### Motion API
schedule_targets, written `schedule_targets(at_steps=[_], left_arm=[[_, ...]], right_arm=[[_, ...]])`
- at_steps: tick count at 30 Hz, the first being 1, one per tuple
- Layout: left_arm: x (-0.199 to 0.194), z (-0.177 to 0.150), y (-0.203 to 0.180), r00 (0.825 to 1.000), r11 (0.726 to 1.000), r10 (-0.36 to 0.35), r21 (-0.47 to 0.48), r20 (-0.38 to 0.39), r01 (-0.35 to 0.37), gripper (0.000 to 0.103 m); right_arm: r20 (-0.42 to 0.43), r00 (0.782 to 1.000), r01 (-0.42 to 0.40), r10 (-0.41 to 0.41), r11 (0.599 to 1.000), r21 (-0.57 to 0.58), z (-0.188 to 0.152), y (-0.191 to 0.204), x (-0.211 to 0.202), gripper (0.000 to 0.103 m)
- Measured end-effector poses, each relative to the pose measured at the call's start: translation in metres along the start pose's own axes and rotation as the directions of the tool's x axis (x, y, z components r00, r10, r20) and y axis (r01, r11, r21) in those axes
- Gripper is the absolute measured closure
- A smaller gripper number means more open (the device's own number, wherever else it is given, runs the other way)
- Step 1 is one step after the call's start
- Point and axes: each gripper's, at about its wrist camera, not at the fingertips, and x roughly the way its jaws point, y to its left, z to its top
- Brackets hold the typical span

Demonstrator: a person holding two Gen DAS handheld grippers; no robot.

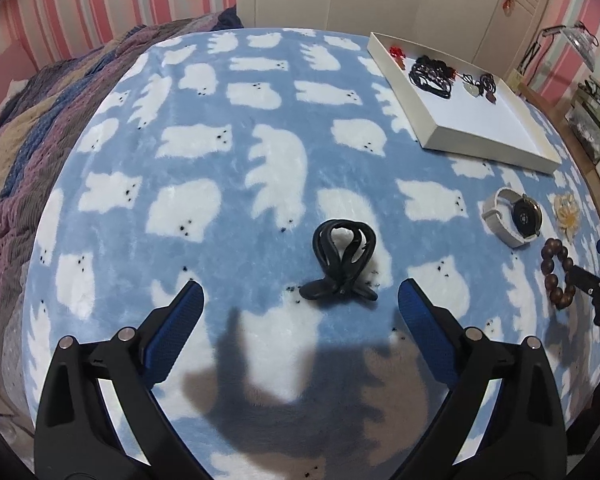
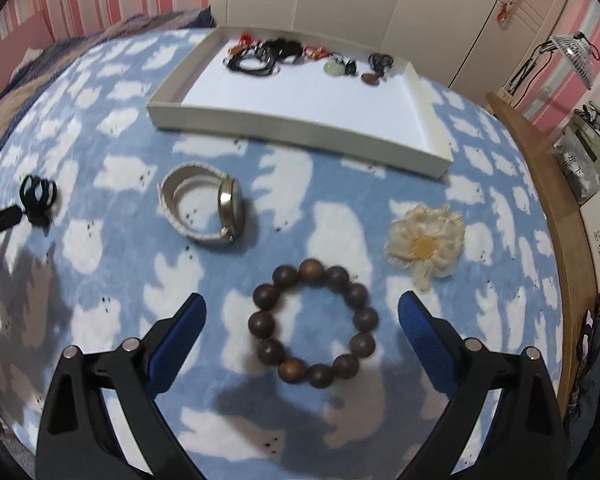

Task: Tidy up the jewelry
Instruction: 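Grasp black claw hair clip with left tool while right tool grasps wooden bead bracelet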

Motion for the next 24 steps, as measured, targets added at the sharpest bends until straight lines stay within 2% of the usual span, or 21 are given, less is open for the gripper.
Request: schedule_targets(at_steps=[2, 3, 4, 5, 6, 10, 12, 14, 18, 24], left_arm=[[0.003, 0.004, -0.004, 1.000, 1.000, 0.018, 0.023, -0.006, -0.018, 0.007], [0.004, 0.005, -0.006, 1.000, 0.999, 0.026, 0.033, -0.009, -0.026, 0.007], [0.006, 0.007, -0.008, 0.999, 0.998, 0.035, 0.044, -0.012, -0.034, 0.009], [0.008, 0.009, -0.010, 0.999, 0.998, 0.036, 0.052, -0.017, -0.035, 0.013], [0.009, 0.011, -0.011, 0.999, 0.998, 0.035, 0.059, -0.024, -0.034, 0.015], [0.020, 0.015, -0.018, 0.997, 0.995, 0.053, 0.089, -0.051, -0.048, 0.020], [0.026, 0.017, -0.019, 0.996, 0.994, 0.053, 0.096, -0.069, -0.046, 0.029], [0.031, 0.018, -0.018, 0.995, 0.995, 0.042, 0.090, -0.087, -0.034, 0.042], [0.033, 0.015, -0.014, 0.995, 0.997, 0.017, 0.078, -0.099, -0.009, 0.045], [0.035, 0.016, -0.014, 0.994, 0.997, 0.004, 0.083, -0.105, 0.004, 0.052]], right_arm=[[-0.037, 0.999, -0.004, 0.003, 1.000, -0.022, -0.003, 0.007, 0.007, 0.007], [-0.052, 0.999, 0.002, -0.004, 0.999, -0.037, -0.004, 0.010, 0.011, 0.010], [-0.065, 0.998, 0.007, -0.010, 0.999, -0.050, -0.004, 0.013, 0.014, 0.015], [-0.086, 0.996, 0.005, -0.010, 0.998, -0.058, -0.005, 0.015, 0.017, 0.029], [-0.104, 0.995, -0.005, -0.001, 0.998, -0.057, -0.004, 0.015, 0.020, 0.034], [-0.137, 0.990, -0.001, -0.006, 0.999, -0.050, -0.005, 0.015, 0.027, 0.035], [-0.150, 0.989, 0.003, -0.010, 0.999, -0.052, -0.005, 0.015, 0.030, 0.044], [-0.167, 0.986, -0.005, -0.004, 0.999, -0.050, -0.005, 0.015, 0.034, 0.050], [-0.182, 0.983, -0.011, 0.003, 0.999, -0.041, -0.006, 0.012, 0.040, 0.056], [-0.187, 0.982, -0.027, 0.021, 0.999, -0.028, -0.007, 0.012, 0.043, 0.061]])
